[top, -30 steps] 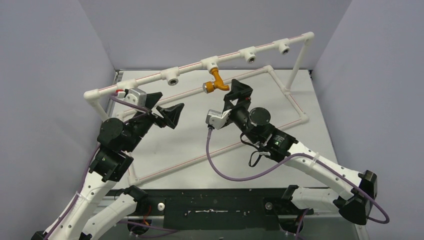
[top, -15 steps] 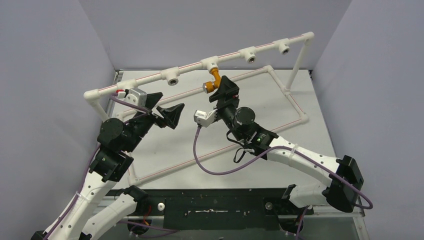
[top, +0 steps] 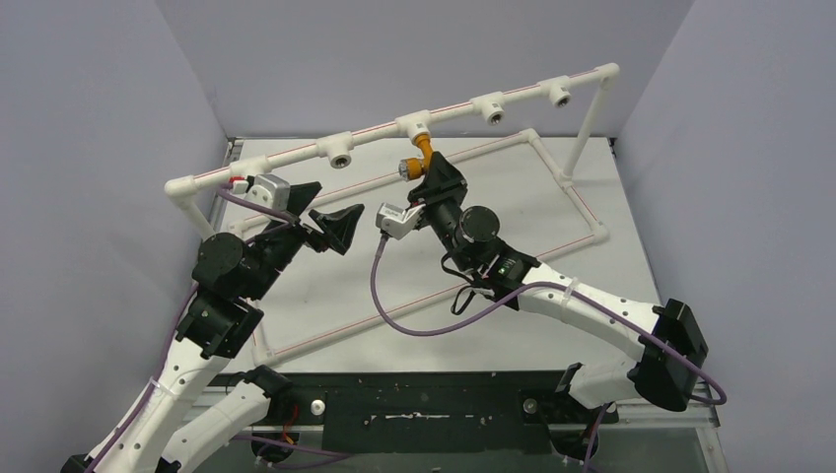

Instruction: Install the water faucets

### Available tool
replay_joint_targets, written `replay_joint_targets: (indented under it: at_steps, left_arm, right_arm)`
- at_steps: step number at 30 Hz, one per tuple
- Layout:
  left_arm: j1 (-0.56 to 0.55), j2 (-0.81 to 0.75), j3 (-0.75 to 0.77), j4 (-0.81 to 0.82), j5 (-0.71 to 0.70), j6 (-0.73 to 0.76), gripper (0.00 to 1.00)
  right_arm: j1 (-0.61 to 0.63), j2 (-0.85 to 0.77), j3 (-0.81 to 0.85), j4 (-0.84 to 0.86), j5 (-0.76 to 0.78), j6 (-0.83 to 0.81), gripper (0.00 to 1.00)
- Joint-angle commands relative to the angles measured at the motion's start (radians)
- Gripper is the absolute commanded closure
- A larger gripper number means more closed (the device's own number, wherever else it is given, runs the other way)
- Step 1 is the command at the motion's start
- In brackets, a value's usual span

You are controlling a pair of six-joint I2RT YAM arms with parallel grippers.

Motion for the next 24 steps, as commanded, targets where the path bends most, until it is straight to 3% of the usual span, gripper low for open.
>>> replay_joint_targets:
  at_steps: [1, 11, 18, 24]
  left_arm:
    - [-0.005, -0.005, 0.037, 0.024, -0.002, 0.008, 0.03]
    - [-0.005, -0.004, 0.036, 0.024, -0.003, 0.008, 0.03]
    - [-0.005, -0.011, 0.037, 0.024, -0.003, 0.008, 0.03]
    - [-0.005, -0.016, 0.038, 0.024, -0.002, 0.008, 0.03]
  right_arm:
    - [0.009, -0.022, 0.000, 0.220, -0.006, 0.264, 1.00]
    - [0.011, -0.030, -0.081, 0.483, 0.085, 0.979, 1.00]
    - [0.010, -0.007, -0.037, 0.422, 0.205, 1.511, 1.00]
    - [0.004, -0.011, -0.041, 0.412, 0.254, 1.835, 1.00]
